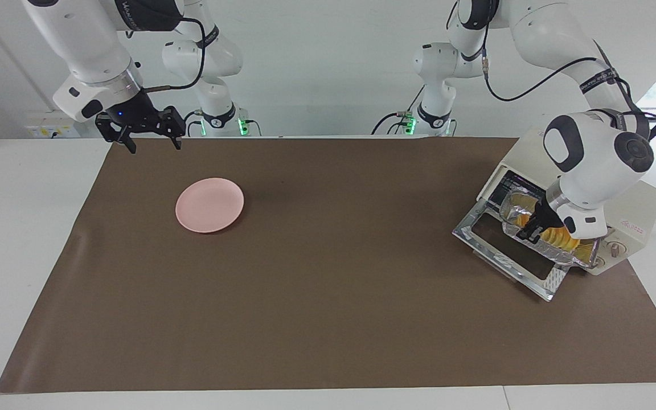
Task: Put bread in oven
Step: 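Carry the bread with the left gripper into the open toaster oven, then open the left gripper to release the bread inside the oven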
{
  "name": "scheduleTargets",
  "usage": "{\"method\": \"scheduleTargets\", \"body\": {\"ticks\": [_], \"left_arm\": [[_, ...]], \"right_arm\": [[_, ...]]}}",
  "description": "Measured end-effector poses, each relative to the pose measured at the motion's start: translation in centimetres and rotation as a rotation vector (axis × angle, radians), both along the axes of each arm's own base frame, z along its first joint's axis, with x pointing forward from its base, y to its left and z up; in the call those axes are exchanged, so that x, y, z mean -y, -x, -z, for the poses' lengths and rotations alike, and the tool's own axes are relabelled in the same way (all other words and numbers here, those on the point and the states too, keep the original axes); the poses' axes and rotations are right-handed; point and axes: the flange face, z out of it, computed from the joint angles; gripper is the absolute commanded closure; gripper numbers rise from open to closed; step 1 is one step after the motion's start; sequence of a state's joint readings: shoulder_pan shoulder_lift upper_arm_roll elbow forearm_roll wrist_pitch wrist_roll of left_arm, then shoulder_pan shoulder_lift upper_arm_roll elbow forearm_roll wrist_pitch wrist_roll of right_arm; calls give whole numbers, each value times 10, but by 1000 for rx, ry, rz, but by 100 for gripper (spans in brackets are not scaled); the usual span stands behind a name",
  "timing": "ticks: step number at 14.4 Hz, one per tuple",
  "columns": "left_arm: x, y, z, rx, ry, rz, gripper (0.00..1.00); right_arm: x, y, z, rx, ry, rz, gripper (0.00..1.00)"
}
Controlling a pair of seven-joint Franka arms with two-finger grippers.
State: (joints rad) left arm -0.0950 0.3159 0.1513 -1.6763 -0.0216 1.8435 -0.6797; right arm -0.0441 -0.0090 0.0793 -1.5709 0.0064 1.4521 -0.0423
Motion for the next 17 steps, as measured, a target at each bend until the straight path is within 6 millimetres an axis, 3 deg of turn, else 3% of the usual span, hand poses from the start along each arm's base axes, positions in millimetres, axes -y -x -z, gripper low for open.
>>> {"method": "scheduleTargets", "body": {"ticks": [8,17], "left_arm": [[-1,21,9,-39,0,9,100],[-4,26,4,-57,-1,-12,100]], "right_arm": [[0,0,0,0,0,0,0],[0,0,0,0,0,1,0]]}}
